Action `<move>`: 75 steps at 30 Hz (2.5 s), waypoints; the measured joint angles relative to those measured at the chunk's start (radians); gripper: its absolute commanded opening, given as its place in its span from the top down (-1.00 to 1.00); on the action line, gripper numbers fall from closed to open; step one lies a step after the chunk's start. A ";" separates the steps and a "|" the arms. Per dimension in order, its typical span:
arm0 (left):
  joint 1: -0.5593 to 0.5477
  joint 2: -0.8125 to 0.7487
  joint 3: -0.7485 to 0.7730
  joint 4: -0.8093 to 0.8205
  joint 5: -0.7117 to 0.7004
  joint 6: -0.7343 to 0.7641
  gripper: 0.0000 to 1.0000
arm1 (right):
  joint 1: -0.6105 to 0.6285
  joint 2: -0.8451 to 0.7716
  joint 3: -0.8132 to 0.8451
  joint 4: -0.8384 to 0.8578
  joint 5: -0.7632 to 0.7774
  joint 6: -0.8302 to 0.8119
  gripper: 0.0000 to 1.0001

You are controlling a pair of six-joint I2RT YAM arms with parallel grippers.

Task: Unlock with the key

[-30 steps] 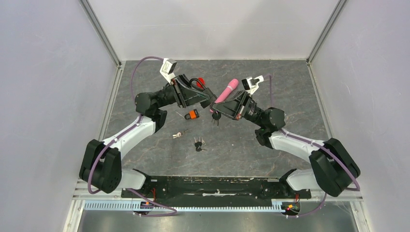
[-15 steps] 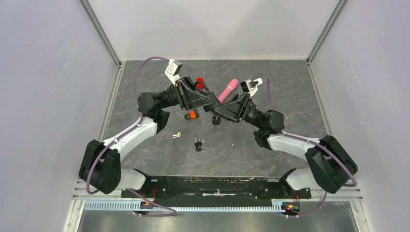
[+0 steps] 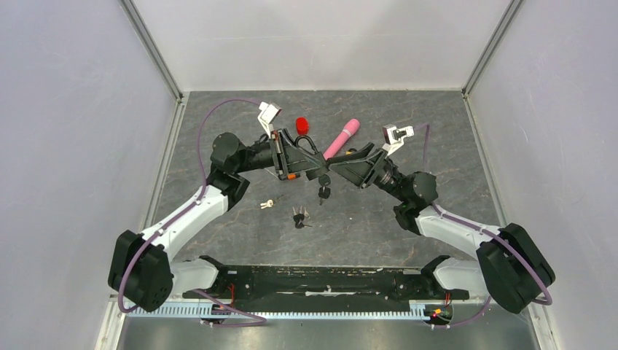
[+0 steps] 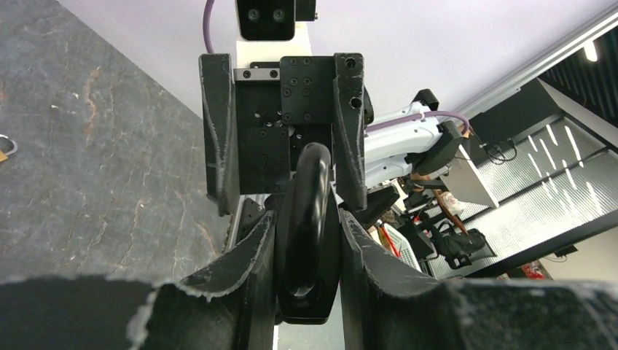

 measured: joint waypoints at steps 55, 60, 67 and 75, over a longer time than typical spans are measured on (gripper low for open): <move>0.081 -0.162 -0.080 -0.154 -0.148 0.080 0.51 | 0.024 0.040 0.006 -0.102 -0.039 -0.135 1.00; 0.083 -0.162 -0.090 -0.132 -0.150 0.060 0.95 | 0.024 0.041 0.006 -0.084 -0.046 -0.134 0.96; 0.084 -0.162 -0.103 -0.116 -0.159 0.034 0.95 | 0.028 0.042 0.006 -0.086 -0.048 -0.150 0.20; 0.073 -0.162 -0.104 -0.146 -0.158 0.034 0.96 | 0.054 0.069 0.040 -0.085 -0.038 -0.185 -0.13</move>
